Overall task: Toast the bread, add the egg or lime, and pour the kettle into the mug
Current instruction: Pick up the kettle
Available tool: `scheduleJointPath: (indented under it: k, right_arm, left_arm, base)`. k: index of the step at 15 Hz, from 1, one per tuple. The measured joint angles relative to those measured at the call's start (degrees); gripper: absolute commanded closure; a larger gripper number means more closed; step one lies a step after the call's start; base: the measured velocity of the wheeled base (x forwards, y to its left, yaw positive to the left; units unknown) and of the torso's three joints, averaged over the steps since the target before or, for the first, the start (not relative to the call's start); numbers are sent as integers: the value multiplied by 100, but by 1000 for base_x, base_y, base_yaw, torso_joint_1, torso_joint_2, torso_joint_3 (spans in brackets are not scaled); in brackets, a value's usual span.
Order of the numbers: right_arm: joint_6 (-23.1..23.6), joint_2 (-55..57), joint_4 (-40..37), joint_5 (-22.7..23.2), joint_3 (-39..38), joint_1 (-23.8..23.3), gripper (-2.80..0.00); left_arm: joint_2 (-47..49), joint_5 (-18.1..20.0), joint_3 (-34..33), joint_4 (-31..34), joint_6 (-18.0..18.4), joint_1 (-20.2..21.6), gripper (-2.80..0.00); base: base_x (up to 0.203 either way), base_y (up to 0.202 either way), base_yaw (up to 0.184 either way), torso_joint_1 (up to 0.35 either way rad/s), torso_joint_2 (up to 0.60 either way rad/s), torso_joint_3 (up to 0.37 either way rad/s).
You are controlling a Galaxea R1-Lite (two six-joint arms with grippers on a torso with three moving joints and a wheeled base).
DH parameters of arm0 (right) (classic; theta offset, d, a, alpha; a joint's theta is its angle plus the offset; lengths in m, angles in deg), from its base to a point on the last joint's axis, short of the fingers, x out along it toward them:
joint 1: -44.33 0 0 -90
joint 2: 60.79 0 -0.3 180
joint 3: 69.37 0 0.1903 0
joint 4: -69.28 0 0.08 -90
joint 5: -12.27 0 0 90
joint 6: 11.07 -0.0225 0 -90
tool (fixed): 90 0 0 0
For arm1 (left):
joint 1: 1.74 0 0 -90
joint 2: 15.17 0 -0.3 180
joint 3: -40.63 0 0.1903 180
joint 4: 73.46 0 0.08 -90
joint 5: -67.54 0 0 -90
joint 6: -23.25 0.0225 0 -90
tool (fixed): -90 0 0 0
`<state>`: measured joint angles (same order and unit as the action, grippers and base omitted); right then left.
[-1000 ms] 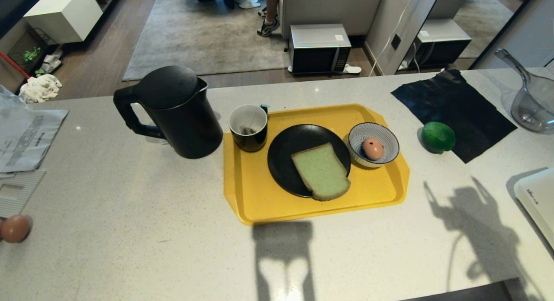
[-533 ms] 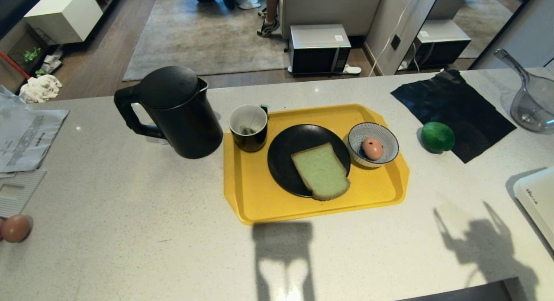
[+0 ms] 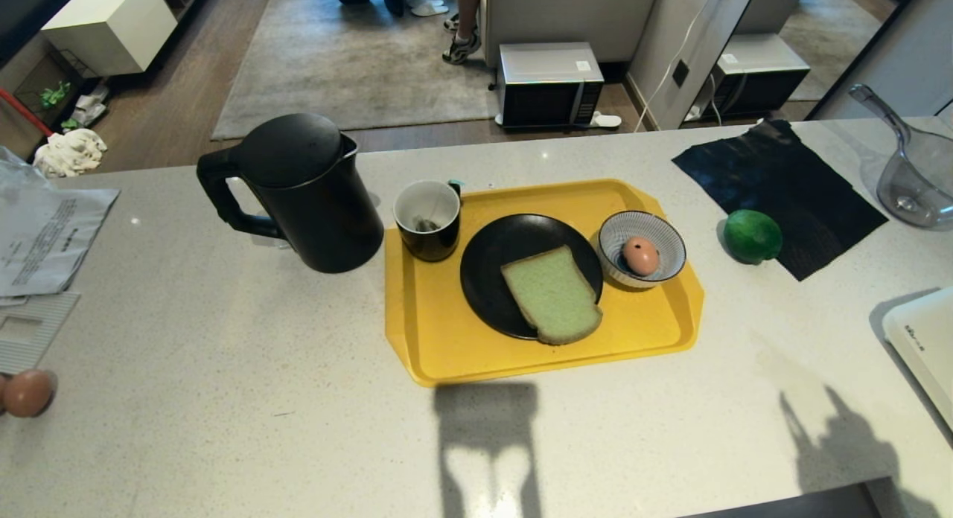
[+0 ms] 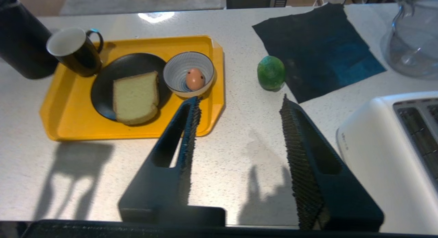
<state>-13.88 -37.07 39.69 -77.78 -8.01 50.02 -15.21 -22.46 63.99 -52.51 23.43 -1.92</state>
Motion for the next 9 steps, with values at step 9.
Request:
scheduleJointPath:
  k: [9]
  right_arm:
    - [-264, -712, 539, 238, -1213, 21, 0]
  left_arm:
    - [0, 2, 0, 0, -2, 0, 0]
  base:
    - [0, 0, 0, 0, 0, 0]
